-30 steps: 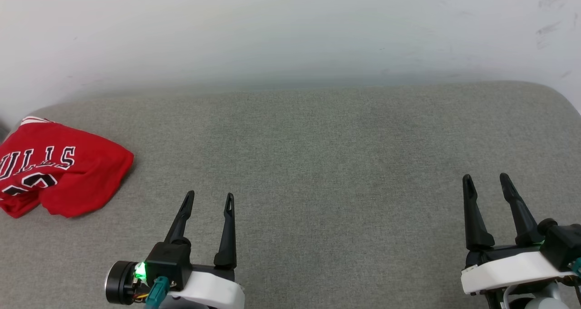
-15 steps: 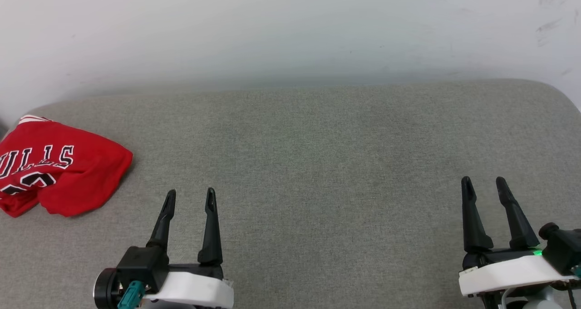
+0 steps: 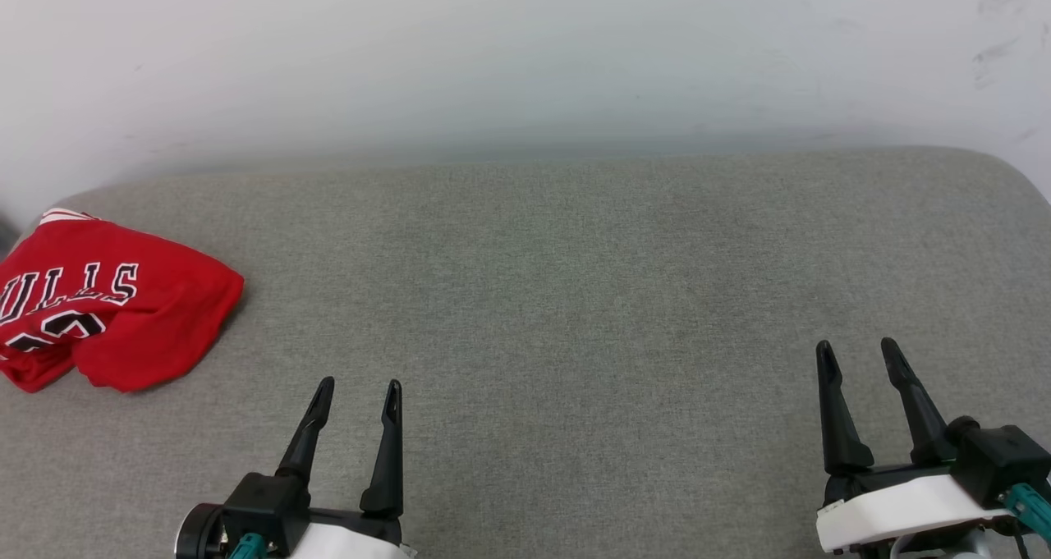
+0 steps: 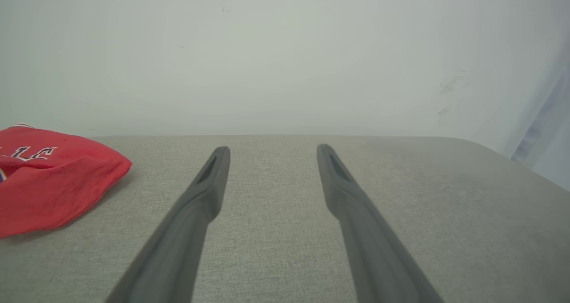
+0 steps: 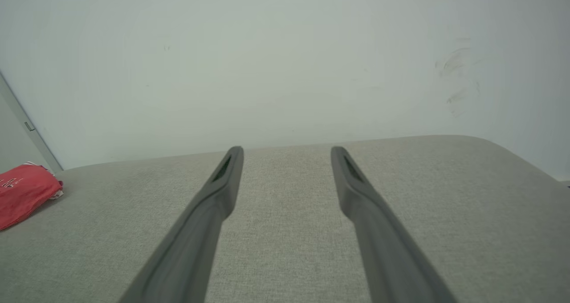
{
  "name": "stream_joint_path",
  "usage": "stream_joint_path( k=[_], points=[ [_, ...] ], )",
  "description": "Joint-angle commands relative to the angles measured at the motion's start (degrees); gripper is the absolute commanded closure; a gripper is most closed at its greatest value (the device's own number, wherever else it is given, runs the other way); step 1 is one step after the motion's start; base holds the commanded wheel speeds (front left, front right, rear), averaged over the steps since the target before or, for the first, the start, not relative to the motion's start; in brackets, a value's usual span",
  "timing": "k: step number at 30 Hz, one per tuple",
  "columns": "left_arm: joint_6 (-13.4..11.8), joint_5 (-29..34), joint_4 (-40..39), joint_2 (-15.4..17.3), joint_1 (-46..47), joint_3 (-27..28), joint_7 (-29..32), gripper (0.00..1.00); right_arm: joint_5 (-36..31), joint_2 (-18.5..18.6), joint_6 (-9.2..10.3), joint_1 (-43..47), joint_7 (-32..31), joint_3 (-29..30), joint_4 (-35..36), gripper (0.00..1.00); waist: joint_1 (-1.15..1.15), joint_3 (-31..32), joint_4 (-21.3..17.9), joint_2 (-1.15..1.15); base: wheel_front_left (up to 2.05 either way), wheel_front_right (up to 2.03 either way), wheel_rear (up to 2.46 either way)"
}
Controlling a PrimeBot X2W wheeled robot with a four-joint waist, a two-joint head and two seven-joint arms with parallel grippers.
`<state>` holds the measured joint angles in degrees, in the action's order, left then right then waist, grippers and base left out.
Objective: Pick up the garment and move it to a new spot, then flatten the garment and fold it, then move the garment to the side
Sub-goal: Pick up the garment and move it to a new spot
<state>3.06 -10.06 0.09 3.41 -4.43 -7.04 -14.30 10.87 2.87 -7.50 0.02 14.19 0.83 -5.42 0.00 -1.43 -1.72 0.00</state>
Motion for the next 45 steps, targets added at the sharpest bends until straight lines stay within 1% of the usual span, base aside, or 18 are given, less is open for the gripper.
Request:
stream_joint_path(
  k=[1,4,7,12,18,24,29,39,40,41,45],
  points=[
    [0.64,1.22,0.25,-0.15,-0.52,0.32,-0.46,0.00,-1.19,0.01,0.02,0.42,0.55,-0.26,-0.10,0.00,0.00,-0.01,-0.14,0.00,0.00,0.00,0.00],
    [2.14,1.03,0.99,-0.39,-0.80,0.54,-0.73,0.00,-2.01,0.01,0.02,0.38,0.88,-0.41,-0.41,0.00,0.00,0.02,-0.30,0.00,0.00,0.00,0.00],
    [2.81,2.25,1.09,-0.49,-0.87,1.05,-1.06,0.00,-0.94,0.01,0.02,0.46,1.11,-0.68,-0.45,0.00,0.00,0.05,-0.39,0.00,0.00,0.00,0.00],
    [3.19,0.86,1.49,-0.52,-0.86,1.09,-0.99,0.00,-0.31,0.01,0.02,0.86,1.03,-1.18,-0.60,0.00,0.00,0.27,-0.31,0.00,0.00,0.00,0.00],
    [3.36,0.58,1.76,-0.53,-0.95,1.13,-0.98,0.00,0.47,0.01,0.02,1.07,1.03,-1.22,-1.05,0.00,0.00,0.42,0.09,0.00,0.00,0.00,0.00],
    [3.32,0.83,1.94,-0.53,-0.69,1.21,-0.94,0.00,-0.51,0.00,0.02,1.24,1.02,-2.26,-1.21,0.00,0.00,0.45,1.55,0.00,0.00,0.00,0.00],
    [2.75,0.99,1.97,-0.53,-0.42,1.64,-0.94,0.00,-0.97,-0.01,0.02,1.47,1.02,-3.64,-1.08,0.00,0.00,0.01,4.39,0.00,0.00,0.00,0.00],
    [2.47,1.20,2.32,-0.54,-0.92,2.60,-0.93,0.00,-0.77,-0.01,0.02,2.25,1.02,-6.28,-1.60,0.00,0.00,0.07,13.72,0.00,0.00,0.00,0.00],
    [2.52,1.05,2.54,-0.53,-1.03,2.68,-0.93,0.00,-0.57,0.00,0.02,2.25,1.02,-6.40,-1.67,0.00,0.00,0.14,14.69,0.00,0.00,0.00,0.00],
    [2.52,1.05,2.54,-0.53,-1.03,2.68,-0.93,0.00,-0.57,0.00,0.02,2.25,1.02,-6.40,-1.67,0.00,0.00,0.14,14.69,0.00,0.00,0.00,0.00],
    [2.83,1.53,2.55,-0.53,-0.82,3.09,-0.93,0.00,0.01,-0.01,0.02,2.26,1.02,-7.01,-1.98,0.00,0.00,0.41,18.64,0.00,0.00,0.00,0.00]
  ],
)
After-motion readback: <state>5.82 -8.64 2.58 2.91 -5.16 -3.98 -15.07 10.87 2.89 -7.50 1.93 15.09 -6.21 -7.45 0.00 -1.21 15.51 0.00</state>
